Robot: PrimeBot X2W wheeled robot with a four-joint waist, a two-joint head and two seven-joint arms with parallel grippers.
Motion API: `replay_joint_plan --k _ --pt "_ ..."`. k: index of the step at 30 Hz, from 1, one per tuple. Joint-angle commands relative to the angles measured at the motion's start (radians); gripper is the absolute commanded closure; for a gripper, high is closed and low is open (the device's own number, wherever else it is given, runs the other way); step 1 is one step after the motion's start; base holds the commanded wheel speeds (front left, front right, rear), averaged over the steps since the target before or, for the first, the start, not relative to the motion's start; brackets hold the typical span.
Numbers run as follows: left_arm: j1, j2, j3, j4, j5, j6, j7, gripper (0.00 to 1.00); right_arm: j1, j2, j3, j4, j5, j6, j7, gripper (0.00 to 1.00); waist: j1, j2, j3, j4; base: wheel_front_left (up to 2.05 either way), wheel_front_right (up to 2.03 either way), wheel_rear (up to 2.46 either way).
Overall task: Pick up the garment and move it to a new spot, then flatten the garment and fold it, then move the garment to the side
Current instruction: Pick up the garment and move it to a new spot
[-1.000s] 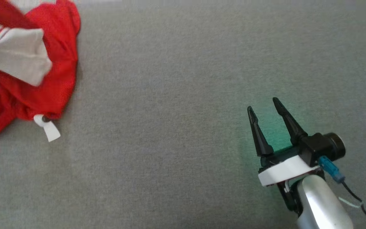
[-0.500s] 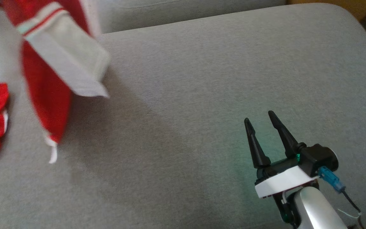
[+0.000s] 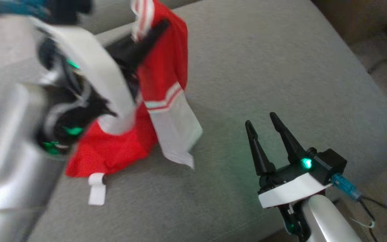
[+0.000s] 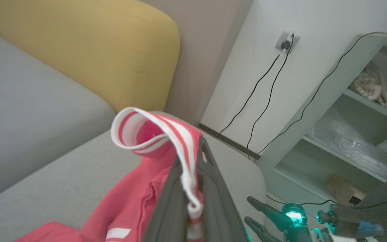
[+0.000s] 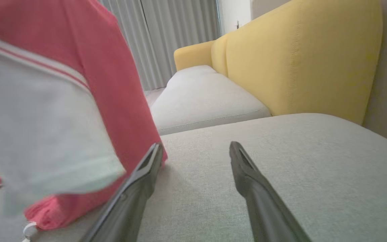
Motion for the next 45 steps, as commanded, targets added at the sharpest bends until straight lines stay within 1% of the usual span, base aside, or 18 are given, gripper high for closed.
replay_joint_plan --k 1,4,6,10,13,14,15,18,21,23,26,28,34,35,39,40,42,45 --pt "-0.026 0.014 0.023 0.009 0.034 0.009 -0.021 1.00 -0.037 0.007 0.031 -0.044 0.018 0.008 -0.011 0.00 0.0000 0.0000 0.036 -0.082 0.00 0.00 0.00" --pt "0.003 -0.048 -0.038 0.129 0.081 0.013 -0.069 1.00 -0.039 0.007 0.057 -0.066 0.061 0.008 -0.011 0.00 0.0000 0.0000 0.061 -0.148 0.00 0.00 0.00" --pt "0.017 -0.086 -0.079 0.219 0.119 0.005 -0.109 1.00 -0.038 0.007 0.073 -0.074 0.080 0.008 -0.011 0.00 0.0000 0.0000 0.074 -0.186 0.00 0.00 0.00" --pt "0.019 -0.189 -0.157 0.403 0.194 -0.018 -0.216 1.00 -0.023 0.007 0.067 -0.092 0.100 0.008 -0.011 0.00 0.0000 0.0000 0.099 -0.207 0.00 0.00 0.00" --pt "0.007 -0.260 -0.185 0.536 0.232 -0.040 -0.314 0.58 -0.014 0.007 0.060 -0.104 0.101 0.008 -0.011 0.00 0.0000 0.0000 0.106 -0.209 0.00 0.00 0.00" --pt "0.001 -0.275 -0.193 0.571 0.247 -0.048 -0.347 0.23 -0.011 0.007 0.056 -0.106 0.100 0.008 -0.011 0.00 0.0000 0.0000 0.106 -0.209 0.00 0.00 0.00" --pt "-0.001 -0.288 -0.194 0.604 0.257 -0.050 -0.379 0.00 -0.010 0.007 0.051 -0.108 0.095 0.008 -0.011 0.00 0.0000 0.0000 0.105 -0.208 0.00 0.00 0.00" --pt "-0.006 -0.303 -0.192 0.676 0.288 -0.045 -0.461 0.00 -0.006 0.007 0.035 -0.114 0.074 0.008 -0.011 0.00 0.0000 0.0000 0.091 -0.204 0.00 0.00 0.00" --pt "-0.002 -0.278 -0.194 0.703 0.355 -0.012 -0.562 0.00 -0.008 0.007 0.033 -0.113 0.044 0.008 -0.011 0.00 0.0000 0.0000 0.065 -0.196 0.00 0.00 0.00" --pt "0.020 -0.262 -0.197 0.690 0.389 0.010 -0.620 0.00 -0.009 0.007 0.029 -0.113 0.022 0.008 -0.011 0.00 0.0000 0.0000 0.044 -0.180 0.00 0.00 0.00" --pt "0.082 -0.255 -0.189 0.627 0.393 0.030 -0.684 0.00 0.003 0.007 -0.009 -0.123 -0.016 0.008 -0.011 0.00 0.0000 0.0000 0.014 -0.116 0.00 0.00 0.00" --pt "0.140 -0.237 -0.177 0.573 0.395 0.054 -0.726 0.00 0.015 0.007 -0.035 -0.133 -0.046 0.008 -0.011 0.00 0.0000 0.0000 -0.008 -0.071 0.00 0.00 0.00" --pt "0.370 -0.162 -0.110 0.419 0.392 0.161 -0.865 0.00 0.052 0.007 -0.101 -0.153 -0.138 0.008 -0.011 0.00 0.0000 0.0000 -0.061 0.056 0.00 0.00 0.00" --pt "0.447 -0.139 -0.088 0.387 0.395 0.192 -0.914 0.00 0.065 0.007 -0.123 -0.156 -0.161 0.008 -0.011 0.00 0.0000 0.0000 -0.077 0.099 0.00 0.00 0.00" --pt "0.586 -0.111 -0.038 0.362 0.401 0.246 -0.987 0.00 0.088 0.007 -0.160 -0.152 -0.205 0.008 -0.011 0.00 0.0000 0.0000 -0.101 0.174 0.00 0.00 0.00" --pt "0.586 -0.111 -0.038 0.362 0.401 0.246 -0.987 0.00 0.088 0.007 -0.160 -0.152 -0.205 0.008 -0.011 0.00 0.0000 0.0000 -0.101 0.174 0.00 0.00 0.00" --pt "0.647 -0.109 -0.008 0.355 0.411 0.262 -1.005 0.00 0.099 0.007 -0.174 -0.147 -0.221 0.008 -0.011 0.00 0.0000 0.0000 -0.112 0.209 0.00 0.00 0.00" --pt "0.723 -0.110 0.046 0.334 0.461 0.267 -1.013 0.00 0.115 0.007 -0.193 -0.134 -0.244 0.008 -0.011 0.00 0.0000 0.0000 -0.124 0.253 0.00 0.00 0.00"
